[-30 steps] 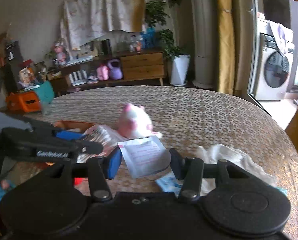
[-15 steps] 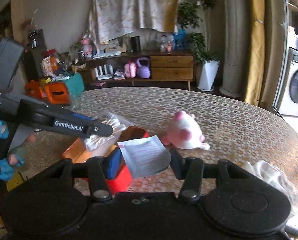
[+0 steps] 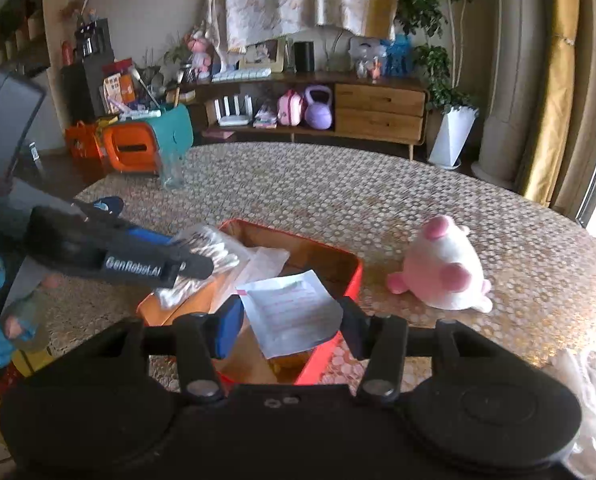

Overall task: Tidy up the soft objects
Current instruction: 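Carry the swab pack with the left gripper while the right gripper carries the sachet over the tin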

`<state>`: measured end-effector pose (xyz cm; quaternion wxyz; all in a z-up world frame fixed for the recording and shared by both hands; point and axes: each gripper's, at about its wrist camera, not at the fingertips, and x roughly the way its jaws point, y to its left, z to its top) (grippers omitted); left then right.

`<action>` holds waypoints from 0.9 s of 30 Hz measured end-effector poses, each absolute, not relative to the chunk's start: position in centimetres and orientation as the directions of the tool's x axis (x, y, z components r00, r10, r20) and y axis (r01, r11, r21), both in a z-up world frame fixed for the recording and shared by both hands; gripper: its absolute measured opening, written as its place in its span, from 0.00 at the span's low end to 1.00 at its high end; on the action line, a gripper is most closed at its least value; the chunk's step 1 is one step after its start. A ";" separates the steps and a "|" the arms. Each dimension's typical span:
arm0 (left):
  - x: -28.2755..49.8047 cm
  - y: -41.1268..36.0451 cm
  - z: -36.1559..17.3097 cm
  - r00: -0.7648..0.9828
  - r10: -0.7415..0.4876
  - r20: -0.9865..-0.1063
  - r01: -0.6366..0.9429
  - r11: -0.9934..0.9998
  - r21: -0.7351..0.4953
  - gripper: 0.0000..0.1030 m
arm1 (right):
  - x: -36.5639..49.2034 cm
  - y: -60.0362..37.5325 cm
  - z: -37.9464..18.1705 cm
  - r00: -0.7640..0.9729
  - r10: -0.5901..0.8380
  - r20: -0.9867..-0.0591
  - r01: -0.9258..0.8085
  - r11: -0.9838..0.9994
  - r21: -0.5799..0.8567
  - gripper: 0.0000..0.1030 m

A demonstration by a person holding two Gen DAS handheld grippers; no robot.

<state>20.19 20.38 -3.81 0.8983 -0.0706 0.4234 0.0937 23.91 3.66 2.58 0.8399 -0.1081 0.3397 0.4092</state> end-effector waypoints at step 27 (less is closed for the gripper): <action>21.9 20.5 -11.3 0.543 0.059 -0.838 -0.159 0.987 -0.034 0.34 | 29.9 13.3 -5.2 0.398 0.496 -0.772 -0.762 0.648 0.024 0.51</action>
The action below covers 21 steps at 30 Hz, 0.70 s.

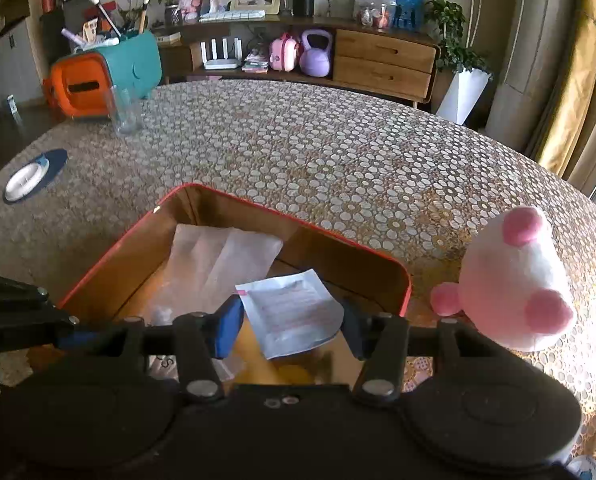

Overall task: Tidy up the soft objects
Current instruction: 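Carry the swab pack with the left gripper while the right gripper carries the sachet over the tin, then open the left gripper dropping the swab pack while the right gripper drops the sachet into the tin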

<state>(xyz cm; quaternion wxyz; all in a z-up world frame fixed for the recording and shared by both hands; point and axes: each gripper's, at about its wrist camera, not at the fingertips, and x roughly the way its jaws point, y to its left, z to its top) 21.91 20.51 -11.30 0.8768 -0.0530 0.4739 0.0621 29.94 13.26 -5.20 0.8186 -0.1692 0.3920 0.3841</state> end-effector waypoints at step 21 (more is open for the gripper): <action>21.4 20.2 -10.5 0.579 0.035 -0.814 -0.161 0.984 -0.073 0.60 | 29.4 12.3 -4.1 0.388 0.542 -0.746 -0.753 0.653 0.082 0.61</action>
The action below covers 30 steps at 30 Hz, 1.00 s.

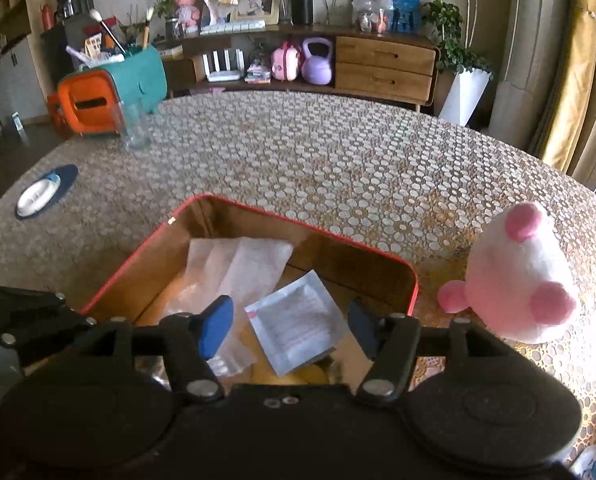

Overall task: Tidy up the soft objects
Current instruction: 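Open the left gripper dropping the swab pack while the right gripper drops the sachet into the tin, then move both grippers back to the crumpled white cloth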

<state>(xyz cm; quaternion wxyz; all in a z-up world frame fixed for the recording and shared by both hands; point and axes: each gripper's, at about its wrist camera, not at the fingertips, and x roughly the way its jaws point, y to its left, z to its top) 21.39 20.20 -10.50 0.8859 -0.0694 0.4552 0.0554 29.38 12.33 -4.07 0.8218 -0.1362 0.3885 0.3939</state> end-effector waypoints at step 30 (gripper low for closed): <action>17.0 11.6 -2.1 0.733 0.009 -0.680 -0.042 0.999 -0.032 0.72 | 23.3 -4.5 6.2 0.547 0.640 -0.540 -0.637 0.737 0.228 0.81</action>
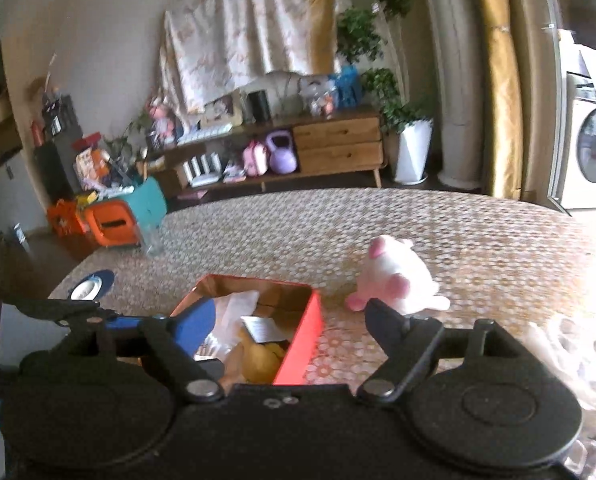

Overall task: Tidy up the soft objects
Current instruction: 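Move both grippers back to the crumpled white cloth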

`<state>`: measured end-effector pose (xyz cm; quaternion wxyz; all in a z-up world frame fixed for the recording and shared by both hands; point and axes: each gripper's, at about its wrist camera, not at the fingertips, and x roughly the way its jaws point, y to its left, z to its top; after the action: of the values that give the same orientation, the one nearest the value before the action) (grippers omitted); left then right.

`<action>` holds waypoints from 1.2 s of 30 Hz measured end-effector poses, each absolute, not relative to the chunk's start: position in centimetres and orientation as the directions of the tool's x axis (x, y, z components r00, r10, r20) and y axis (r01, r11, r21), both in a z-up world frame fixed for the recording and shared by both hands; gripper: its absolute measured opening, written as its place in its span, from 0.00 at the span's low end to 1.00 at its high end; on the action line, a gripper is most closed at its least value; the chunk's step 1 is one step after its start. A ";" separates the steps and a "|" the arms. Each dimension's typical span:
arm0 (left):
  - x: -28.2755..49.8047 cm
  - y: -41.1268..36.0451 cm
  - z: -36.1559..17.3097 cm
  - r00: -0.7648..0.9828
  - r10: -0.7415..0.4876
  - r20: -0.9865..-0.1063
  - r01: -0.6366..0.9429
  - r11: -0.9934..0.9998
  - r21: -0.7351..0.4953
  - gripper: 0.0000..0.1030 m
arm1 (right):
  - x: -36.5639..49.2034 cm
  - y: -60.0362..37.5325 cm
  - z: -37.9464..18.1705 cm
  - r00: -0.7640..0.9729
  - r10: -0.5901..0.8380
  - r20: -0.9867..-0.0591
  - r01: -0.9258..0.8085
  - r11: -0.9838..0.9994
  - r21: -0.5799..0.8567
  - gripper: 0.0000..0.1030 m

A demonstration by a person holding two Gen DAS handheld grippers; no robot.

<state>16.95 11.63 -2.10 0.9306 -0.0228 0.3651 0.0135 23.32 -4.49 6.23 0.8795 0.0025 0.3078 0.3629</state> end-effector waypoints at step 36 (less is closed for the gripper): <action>22.9 -10.4 -5.1 0.657 -0.295 -0.694 0.265 0.952 -0.154 0.99 | 29.4 -28.6 1.3 0.685 0.372 -0.627 -0.303 0.927 0.220 0.94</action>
<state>22.92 -10.41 -5.14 0.9100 -0.0195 0.3845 -0.1540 29.39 -28.55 1.30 0.9164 0.0495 0.3519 0.1841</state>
